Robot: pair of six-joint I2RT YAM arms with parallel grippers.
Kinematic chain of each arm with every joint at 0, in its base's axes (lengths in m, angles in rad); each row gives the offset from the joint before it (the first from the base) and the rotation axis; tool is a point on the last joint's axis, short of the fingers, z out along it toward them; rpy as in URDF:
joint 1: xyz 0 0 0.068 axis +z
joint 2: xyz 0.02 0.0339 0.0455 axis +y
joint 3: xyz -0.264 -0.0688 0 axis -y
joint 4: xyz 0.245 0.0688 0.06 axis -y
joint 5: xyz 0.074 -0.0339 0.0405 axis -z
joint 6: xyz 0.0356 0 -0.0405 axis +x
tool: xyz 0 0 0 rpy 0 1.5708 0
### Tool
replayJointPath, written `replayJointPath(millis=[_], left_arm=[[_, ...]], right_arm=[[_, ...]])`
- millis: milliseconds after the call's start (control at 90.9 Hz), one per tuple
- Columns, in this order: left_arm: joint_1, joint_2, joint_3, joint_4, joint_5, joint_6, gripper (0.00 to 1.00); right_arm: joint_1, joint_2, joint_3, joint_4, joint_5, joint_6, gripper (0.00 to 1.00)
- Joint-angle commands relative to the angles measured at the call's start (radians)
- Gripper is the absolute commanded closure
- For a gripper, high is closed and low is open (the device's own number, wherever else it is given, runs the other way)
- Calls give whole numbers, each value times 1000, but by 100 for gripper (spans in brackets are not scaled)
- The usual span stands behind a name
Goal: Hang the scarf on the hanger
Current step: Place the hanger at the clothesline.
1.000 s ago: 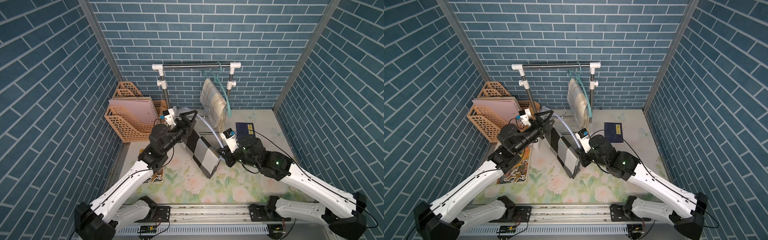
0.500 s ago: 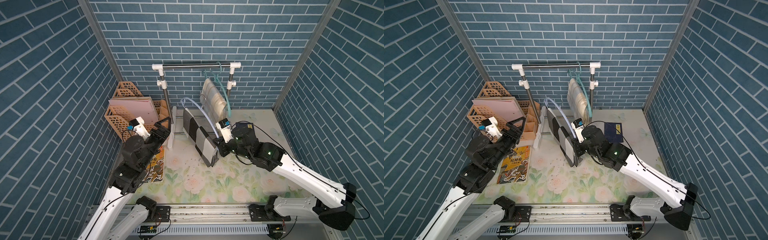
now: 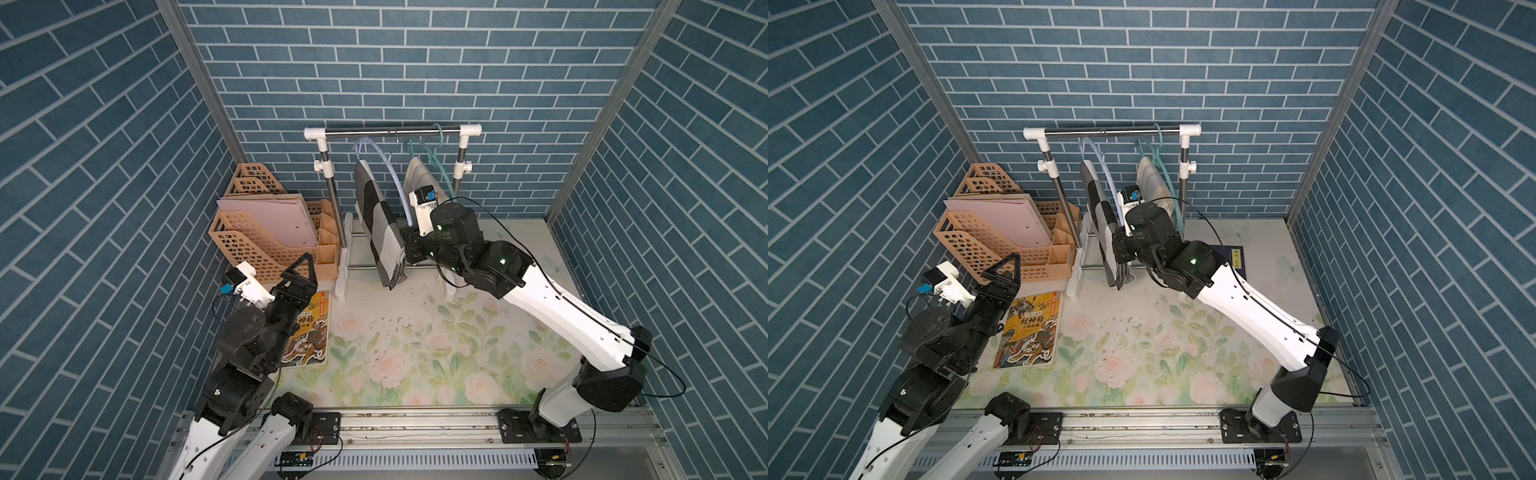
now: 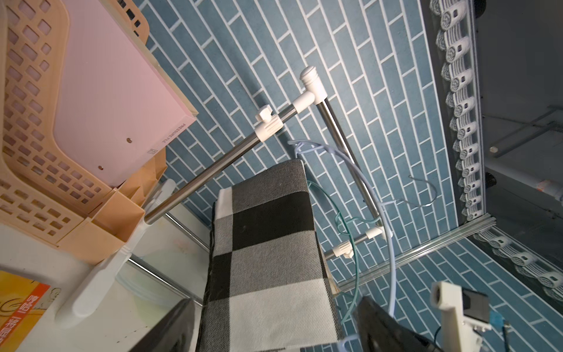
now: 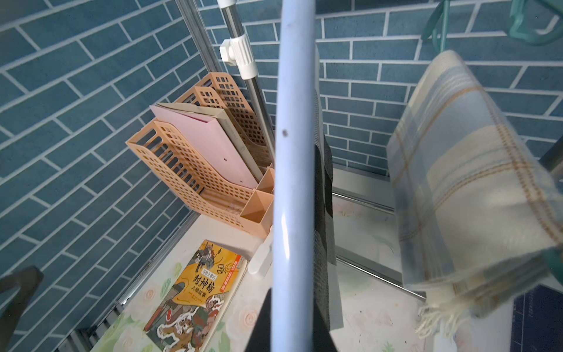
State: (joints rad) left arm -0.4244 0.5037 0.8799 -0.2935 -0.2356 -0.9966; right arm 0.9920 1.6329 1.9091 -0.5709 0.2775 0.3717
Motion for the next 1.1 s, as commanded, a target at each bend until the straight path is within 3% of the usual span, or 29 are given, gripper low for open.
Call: replayJointPath(millis=[0, 209, 638, 968, 1089], left_arm=[[7, -14, -24, -22, -14, 23, 13], [6, -24, -58, -19, -1, 23, 13], [6, -25, -80, -15, 3, 23, 13], [7, -30, -111, -15, 9, 17, 13], [6, -31, -129, -17, 8, 21, 13]], right_arm=[[-14, 65, 188, 62, 105, 15, 100], [-20, 223, 402, -14, 131, 36, 100], [-68, 332, 513, -10, 126, 67, 100], [-86, 366, 479, -8, 40, 93, 100], [-85, 293, 335, 58, -25, 107, 51]])
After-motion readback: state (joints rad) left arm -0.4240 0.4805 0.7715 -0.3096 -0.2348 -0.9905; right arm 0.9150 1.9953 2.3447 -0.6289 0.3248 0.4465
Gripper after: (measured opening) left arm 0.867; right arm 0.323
